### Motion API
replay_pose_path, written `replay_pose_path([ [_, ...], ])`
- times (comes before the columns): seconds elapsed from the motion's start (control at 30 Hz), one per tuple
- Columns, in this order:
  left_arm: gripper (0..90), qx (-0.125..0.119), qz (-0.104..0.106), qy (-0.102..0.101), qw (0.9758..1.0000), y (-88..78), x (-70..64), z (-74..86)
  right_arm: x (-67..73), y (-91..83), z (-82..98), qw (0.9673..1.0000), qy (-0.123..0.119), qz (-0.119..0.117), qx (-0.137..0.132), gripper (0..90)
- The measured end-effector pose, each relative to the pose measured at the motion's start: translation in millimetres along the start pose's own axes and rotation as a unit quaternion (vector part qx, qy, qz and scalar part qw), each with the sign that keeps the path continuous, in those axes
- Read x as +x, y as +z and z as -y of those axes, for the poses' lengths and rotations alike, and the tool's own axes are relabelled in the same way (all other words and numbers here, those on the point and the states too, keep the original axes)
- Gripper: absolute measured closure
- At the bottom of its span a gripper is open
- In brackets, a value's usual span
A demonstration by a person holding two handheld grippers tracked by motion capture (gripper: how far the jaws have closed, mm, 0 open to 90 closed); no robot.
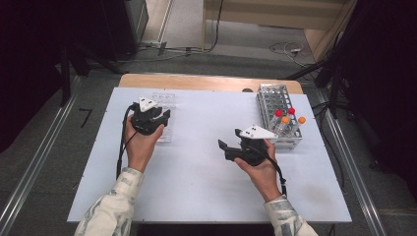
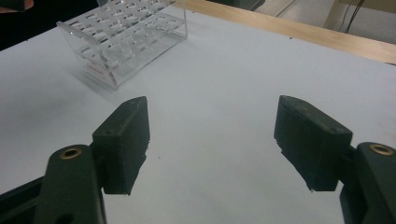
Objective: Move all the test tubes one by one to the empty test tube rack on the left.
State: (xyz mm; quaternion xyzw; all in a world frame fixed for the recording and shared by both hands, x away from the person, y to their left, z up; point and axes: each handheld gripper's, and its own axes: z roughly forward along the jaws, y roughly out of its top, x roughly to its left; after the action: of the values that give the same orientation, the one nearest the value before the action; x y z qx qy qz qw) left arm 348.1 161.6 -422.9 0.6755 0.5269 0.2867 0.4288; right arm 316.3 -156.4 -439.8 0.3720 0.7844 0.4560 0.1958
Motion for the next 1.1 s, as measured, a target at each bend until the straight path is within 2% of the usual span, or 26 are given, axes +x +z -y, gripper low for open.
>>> replay_pose_path([
  [0.07, 53.0, -0.007, 0.000, -0.005, 1.0000, -2.2, 0.1, -1.1, -1.7, -1.5, 0.1, 1.0000, 0.001, 0.002, -0.002, 25.0],
  [0.1, 53.0, -0.012, 0.002, -0.010, 0.9999, -4.4, 0.1, -2.0, -1.7, -1.5, 0.1, 1.0000, 0.001, 0.002, -0.002, 25.0],
  [0.13, 45.7, -0.018, 0.008, -0.015, 0.9997, -6.5, 0.1, -2.6, -4.2, -3.6, 0.9, 1.0000, 0.002, 0.005, -0.003, 25.1],
  [0.17, 45.7, -0.021, 0.015, -0.022, 0.9994, -8.6, -0.2, -3.1, -4.2, -3.6, 0.9, 1.0000, 0.002, 0.005, -0.003, 25.1],
  [0.27, 33.3, -0.020, 0.025, -0.036, 0.9989, -16.0, -1.0, -2.6, -11.8, -11.5, 3.6, 0.9999, 0.005, 0.013, -0.006, 25.0],
  [0.3, 33.3, -0.019, 0.027, -0.036, 0.9988, -18.8, -1.2, -1.9, -11.8, -11.5, 3.6, 0.9999, 0.005, 0.013, -0.006, 25.0],
  [0.33, 29.0, -0.016, 0.029, -0.037, 0.9988, -21.2, -1.3, -0.8, -16.9, -17.5, 4.9, 0.9997, 0.008, 0.019, -0.010, 25.1],
  [0.4, 27.6, -0.015, 0.037, -0.042, 0.9983, -25.9, -1.0, 2.0, -19.7, -20.7, 5.4, 0.9997, 0.010, 0.020, -0.012, 25.1],
  [0.47, 25.6, -0.015, 0.040, -0.039, 0.9983, -30.8, -0.7, 5.2, -27.4, -31.4, 7.0, 0.9992, 0.015, 0.031, -0.018, 25.1],
  [0.5, 25.6, -0.015, 0.041, -0.038, 0.9983, -32.9, -0.8, 6.8, -27.4, -31.4, 7.0, 0.9992, 0.015, 0.031, -0.018, 25.1],
  [0.53, 24.0, -0.015, 0.040, -0.038, 0.9984, -34.9, -1.2, 8.5, -33.0, -38.8, 8.9, 0.9989, 0.018, 0.035, -0.023, 25.2],
  [0.7, 22.7, -0.019, 0.048, -0.040, 0.9979, -41.1, -2.3, 15.5, -45.6, -52.8, 14.0, 0.9979, 0.025, 0.050, -0.032, 25.4],
  [0.73, 22.6, -0.019, 0.051, -0.040, 0.9977, -42.2, -2.7, 16.3, -52.1, -59.1, 16.8, 0.9974, 0.029, 0.058, -0.033, 25.5],
  [0.77, 22.6, -0.019, 0.054, -0.040, 0.9976, -43.0, -3.1, 17.0, -52.1, -59.1, 16.8, 0.9974, 0.029, 0.058, -0.033, 25.5],
  [0.9, 22.1, -0.016, 0.057, -0.039, 0.9975, -44.9, -5.5, 21.4, -67.1, -70.3, 24.8, 0.9957, 0.039, 0.077, -0.033, 25.5],
  [1.1, 21.0, -0.013, 0.056, -0.034, 0.9978, -50.0, -7.6, 24.9, -80.5, -75.6, 30.6, 0.9937, 0.051, 0.095, -0.031, 25.9],
])
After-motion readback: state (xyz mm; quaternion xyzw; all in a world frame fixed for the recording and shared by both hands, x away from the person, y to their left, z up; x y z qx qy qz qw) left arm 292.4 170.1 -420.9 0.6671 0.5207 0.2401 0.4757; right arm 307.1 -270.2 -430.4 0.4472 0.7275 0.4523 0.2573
